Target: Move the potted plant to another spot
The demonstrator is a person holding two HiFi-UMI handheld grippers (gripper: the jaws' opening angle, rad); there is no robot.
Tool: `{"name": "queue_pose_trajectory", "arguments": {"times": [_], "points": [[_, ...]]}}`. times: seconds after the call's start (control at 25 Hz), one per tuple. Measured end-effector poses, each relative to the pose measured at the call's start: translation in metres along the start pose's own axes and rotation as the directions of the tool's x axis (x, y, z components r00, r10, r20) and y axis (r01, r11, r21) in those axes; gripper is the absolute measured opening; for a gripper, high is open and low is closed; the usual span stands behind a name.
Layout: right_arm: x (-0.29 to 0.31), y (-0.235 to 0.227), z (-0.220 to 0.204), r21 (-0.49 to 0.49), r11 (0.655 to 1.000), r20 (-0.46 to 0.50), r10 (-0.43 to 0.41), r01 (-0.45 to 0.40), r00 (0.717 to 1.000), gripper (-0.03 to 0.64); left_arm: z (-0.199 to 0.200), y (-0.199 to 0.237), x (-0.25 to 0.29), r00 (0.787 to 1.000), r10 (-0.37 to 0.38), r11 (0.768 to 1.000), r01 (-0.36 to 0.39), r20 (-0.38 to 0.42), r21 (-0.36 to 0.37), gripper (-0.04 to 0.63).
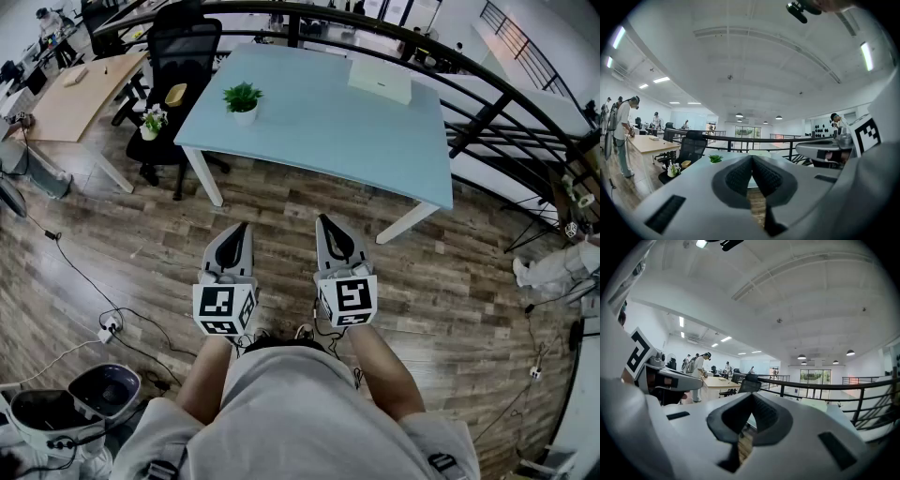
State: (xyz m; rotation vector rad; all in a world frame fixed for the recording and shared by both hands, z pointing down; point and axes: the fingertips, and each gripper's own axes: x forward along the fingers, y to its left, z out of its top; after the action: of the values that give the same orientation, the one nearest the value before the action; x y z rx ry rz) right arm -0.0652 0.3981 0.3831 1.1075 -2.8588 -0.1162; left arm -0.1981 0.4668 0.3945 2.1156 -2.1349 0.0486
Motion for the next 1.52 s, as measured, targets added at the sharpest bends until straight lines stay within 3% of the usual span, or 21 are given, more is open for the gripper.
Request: {"name": "queue_pose_trajectory", "arguments": {"times": [0.36,0.56,0.72,1.04,1.24,1.52], "points": [[-0.034,0.004,-0.043,0.051,0.991,-0.061,0.127,-0.124,0.99,0.003,-0.044,-0.035,-0.005,0.993,0.02,1.0,-0.022,-0.113,-0.014,0.012],[-0.06,0.014,-0.095,0.078,0.973,-0.115,0.226,-0.218,0.967,0.005,-0.077,-0.044,-0.031,0.986,0.047,0.999,-0.049,-0.158,-0.011,0.012],[-0.057,0.02,-0.111,0.091,0.965,-0.164,0.259,-0.247,0.952,0.071,-0.089,-0.021,-0.044,0.969,0.096,0.994,-0.104,-0.227,-0.021,0.012],[-0.025,0.021,-0.122,0.051,0.967,-0.221,0.255,-0.25,0.941,0.144,-0.103,-0.016,-0.01,0.967,0.007,0.999,-0.021,-0.256,-0.05,0.012],[0.013,0.005,-0.114,0.006,0.985,-0.239,0.171,-0.174,0.956,0.19,-0.094,0.026,0.023,0.973,-0.043,0.996,0.024,-0.226,-0.086,0.012],[0.074,0.029,-0.093,-0.027,0.993,-0.244,0.107,-0.117,0.964,0.216,-0.066,0.088,0.057,0.976,-0.135,0.989,0.121,-0.168,-0.089,0.012]]}}
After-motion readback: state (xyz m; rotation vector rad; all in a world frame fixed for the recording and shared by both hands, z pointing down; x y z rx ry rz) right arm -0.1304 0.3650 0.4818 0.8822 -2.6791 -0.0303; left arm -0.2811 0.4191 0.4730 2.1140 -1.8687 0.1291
